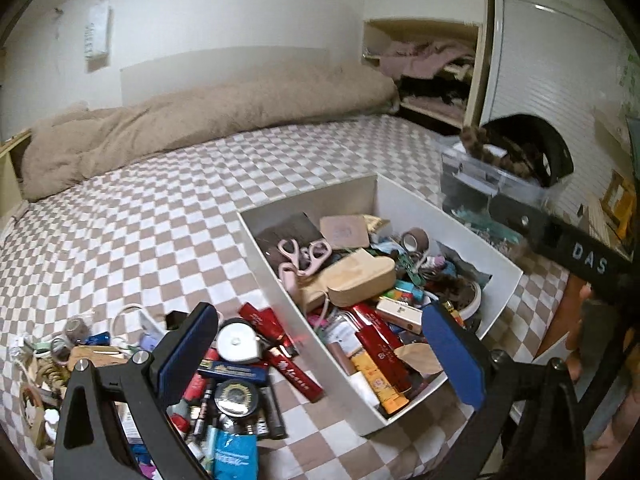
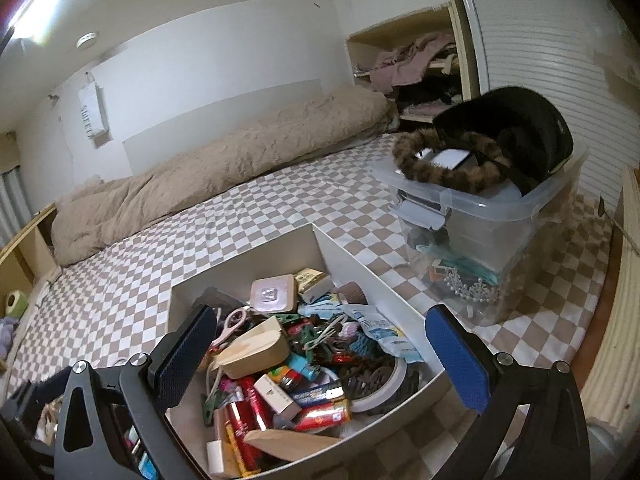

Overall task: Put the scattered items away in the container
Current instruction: 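Withdraw both tools from the box back toward the pile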

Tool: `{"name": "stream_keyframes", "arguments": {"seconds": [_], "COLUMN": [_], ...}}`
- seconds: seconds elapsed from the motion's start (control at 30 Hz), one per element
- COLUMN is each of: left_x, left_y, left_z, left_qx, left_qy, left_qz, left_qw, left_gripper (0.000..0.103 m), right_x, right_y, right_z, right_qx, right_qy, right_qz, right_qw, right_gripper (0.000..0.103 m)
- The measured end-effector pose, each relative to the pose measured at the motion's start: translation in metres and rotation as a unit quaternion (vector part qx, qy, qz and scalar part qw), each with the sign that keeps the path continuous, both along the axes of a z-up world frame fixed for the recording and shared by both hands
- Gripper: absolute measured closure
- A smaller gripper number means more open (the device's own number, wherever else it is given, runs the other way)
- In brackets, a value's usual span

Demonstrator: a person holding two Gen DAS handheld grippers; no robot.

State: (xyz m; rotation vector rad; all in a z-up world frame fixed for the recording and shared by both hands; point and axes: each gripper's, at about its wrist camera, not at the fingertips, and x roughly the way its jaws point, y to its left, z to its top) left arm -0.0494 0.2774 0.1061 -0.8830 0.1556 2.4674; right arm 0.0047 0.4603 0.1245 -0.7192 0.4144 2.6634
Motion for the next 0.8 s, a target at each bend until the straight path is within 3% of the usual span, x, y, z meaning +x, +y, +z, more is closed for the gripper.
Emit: {"name": "stream_keyframes", "arguments": {"seconds": [0.3, 0.6, 0.8], "left_x": [0.025, 0.045, 0.06], "left_y": [-0.037, -0.081, -0.097], "left_z": [0.025, 0.039, 0.041], "left_qx": [0.015, 0.049, 0.035], "left_qy": [0.027, 0.032, 0.048], "left_qz": [0.022, 0.047, 0.056], "left_qw": [0.9993, 0.9972, 0.9967], "left_gripper": [0.0, 0.0, 0.0], "right_x": [0.021, 0.042, 0.053], "right_y": [-0.041, -0.078, -0.098], "right_z": [0.025, 0.031, 0.029], "right_qx": [0.034, 0.072, 0.097], "right_qy": [0.012, -0.006, -0.024], "right_qz": [0.04, 0.067, 0.078], "right_qw": [0.999, 0.995, 0.992], "right_gripper": [0.0, 0.0, 0.0]}}
